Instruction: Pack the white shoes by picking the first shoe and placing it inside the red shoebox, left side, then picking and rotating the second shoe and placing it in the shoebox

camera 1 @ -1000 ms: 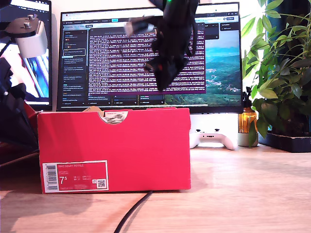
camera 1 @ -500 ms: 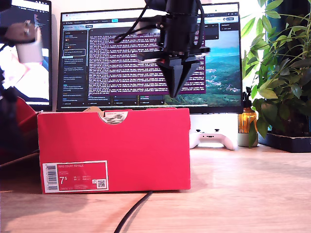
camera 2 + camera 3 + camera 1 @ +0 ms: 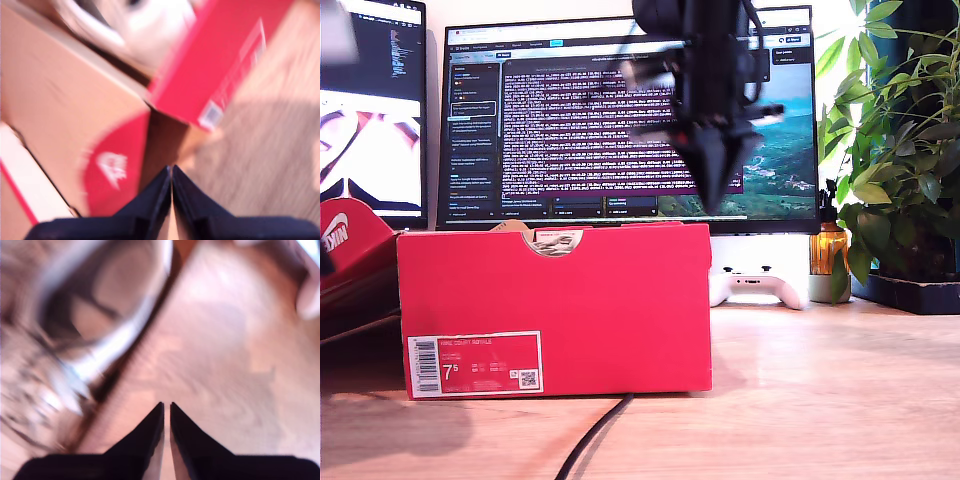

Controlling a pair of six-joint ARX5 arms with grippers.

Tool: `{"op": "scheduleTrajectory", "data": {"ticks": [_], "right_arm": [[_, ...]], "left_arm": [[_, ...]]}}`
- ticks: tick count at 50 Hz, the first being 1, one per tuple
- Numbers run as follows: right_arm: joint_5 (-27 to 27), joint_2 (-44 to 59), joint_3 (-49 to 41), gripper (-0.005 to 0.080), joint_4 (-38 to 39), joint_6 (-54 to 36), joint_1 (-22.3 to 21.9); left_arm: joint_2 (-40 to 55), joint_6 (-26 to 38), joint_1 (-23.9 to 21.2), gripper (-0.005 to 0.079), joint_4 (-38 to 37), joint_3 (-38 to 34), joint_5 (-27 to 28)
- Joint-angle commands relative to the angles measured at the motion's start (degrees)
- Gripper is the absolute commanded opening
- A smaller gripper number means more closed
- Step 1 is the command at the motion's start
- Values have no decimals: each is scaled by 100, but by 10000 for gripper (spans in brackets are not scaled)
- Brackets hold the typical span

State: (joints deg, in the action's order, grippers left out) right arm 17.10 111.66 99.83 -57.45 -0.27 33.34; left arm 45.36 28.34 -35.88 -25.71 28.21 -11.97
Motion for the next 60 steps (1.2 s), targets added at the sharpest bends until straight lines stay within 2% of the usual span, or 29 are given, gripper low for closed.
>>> {"op": "scheduleTrajectory", "data": {"ticks": [1, 9, 12, 14, 16, 19, 26, 32, 36, 39, 48, 60], "right_arm": [[28, -334, -516, 0, 216, 31, -57], [44, -1139, -1884, 0, 1185, 35, -153], [44, -1497, -2369, 0, 1488, 44, -223], [46, -1740, -2675, 0, 1707, 46, -273], [44, -1987, -2968, 0, 1895, 46, -321], [44, -2363, -3379, 0, 2177, 42, -413], [44, -3204, -4345, 0, 3104, -103, -723], [42, -3698, -4940, 0, 3729, -695, -1038], [-22, -3908, -5228, 0, 4118, -774, -1331], [-118, -4019, -5414, 0, 4426, -721, -1582], [-568, -4192, -5893, 0, 5136, -708, -2164], [-660, -4212, -6706, 0, 6321, -573, -2474]], "left_arm": [[-105, -216, -13, -18, 2, 87, 50], [-229, -610, -13, -18, 153, 87, 98], [-229, -1130, -7, -18, 352, 87, 94], [-229, -1255, 20, -18, 531, 87, 72], [-229, -1738, 68, -18, 741, 87, 50], [-229, -1987, 175, -18, 1047, 87, 52], [-229, -2194, 671, -18, 1690, 83, 55], [-234, -2361, 1274, -18, 1794, 42, 125], [-302, -2389, 1624, -18, 1827, -33, 315], [-413, -2669, 1810, -18, 1996, -127, 470], [-822, -2809, 1963, -18, 2568, -579, 470], [-1283, -2833, 1963, -18, 3497, -1552, 358]]}}
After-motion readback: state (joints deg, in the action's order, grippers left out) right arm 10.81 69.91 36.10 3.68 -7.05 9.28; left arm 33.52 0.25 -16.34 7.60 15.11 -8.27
